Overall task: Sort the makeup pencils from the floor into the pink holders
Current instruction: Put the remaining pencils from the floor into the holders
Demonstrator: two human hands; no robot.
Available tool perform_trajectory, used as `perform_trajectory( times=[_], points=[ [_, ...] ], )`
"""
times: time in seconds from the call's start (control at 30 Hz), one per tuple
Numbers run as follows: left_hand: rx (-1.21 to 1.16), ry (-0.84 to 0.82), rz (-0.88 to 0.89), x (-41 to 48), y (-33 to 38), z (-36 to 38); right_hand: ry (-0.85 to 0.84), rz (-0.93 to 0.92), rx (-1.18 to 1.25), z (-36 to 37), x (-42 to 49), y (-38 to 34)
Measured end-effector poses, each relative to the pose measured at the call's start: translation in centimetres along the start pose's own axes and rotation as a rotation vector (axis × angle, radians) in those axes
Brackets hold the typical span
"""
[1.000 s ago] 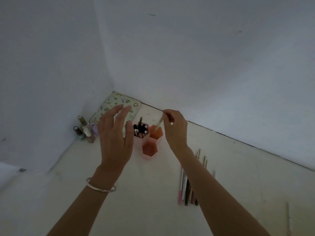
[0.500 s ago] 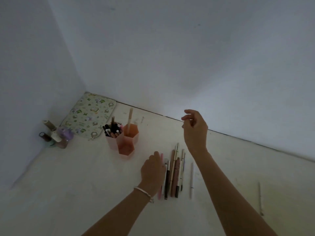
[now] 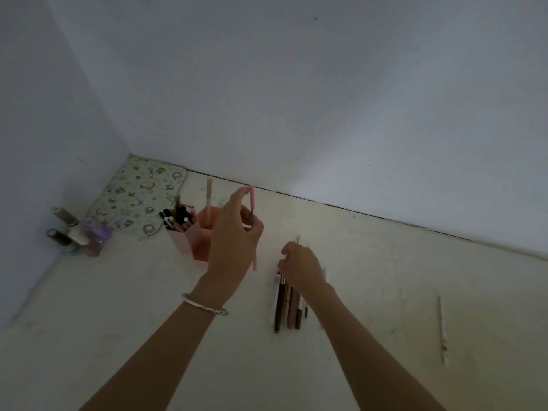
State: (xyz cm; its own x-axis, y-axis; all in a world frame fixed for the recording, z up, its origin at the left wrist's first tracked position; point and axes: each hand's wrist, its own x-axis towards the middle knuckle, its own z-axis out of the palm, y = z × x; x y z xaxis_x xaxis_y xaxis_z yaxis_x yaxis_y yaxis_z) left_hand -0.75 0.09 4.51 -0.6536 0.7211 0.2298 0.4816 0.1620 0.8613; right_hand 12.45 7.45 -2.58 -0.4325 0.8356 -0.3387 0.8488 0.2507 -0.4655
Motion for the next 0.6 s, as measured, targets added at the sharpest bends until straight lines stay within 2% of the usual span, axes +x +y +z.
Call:
perform_trajectory(
  times=[0.13, 0.2, 0.27, 0.4, 0.6],
  points=[
    [0.006, 0.007, 0.054, -0.1, 0.2, -1.4, 0.032, -0.052, -0.228, 2.0, 0.1, -0.2],
    [0.018, -0.008, 0.069, -0.4, -0.2, -1.9, 0.026, -0.077, -0.209, 2.3, 0.2, -0.6],
    [0.000, 0.028, 0.089, -0.2, -0.4, -2.8, 0.023, -0.054, -0.079, 1.6, 0.5, -1.3],
    [0.014, 0.229, 0.176, 2.4, -0.8, -5.2, 0.193, -0.004, 0.289, -2.7, 1.4, -3.1],
    [0.281, 0.222, 0.200, 5.5, -1.7, -5.9, 0.406, -0.056, 0.614, -8.6, 1.5, -5.0]
  ],
)
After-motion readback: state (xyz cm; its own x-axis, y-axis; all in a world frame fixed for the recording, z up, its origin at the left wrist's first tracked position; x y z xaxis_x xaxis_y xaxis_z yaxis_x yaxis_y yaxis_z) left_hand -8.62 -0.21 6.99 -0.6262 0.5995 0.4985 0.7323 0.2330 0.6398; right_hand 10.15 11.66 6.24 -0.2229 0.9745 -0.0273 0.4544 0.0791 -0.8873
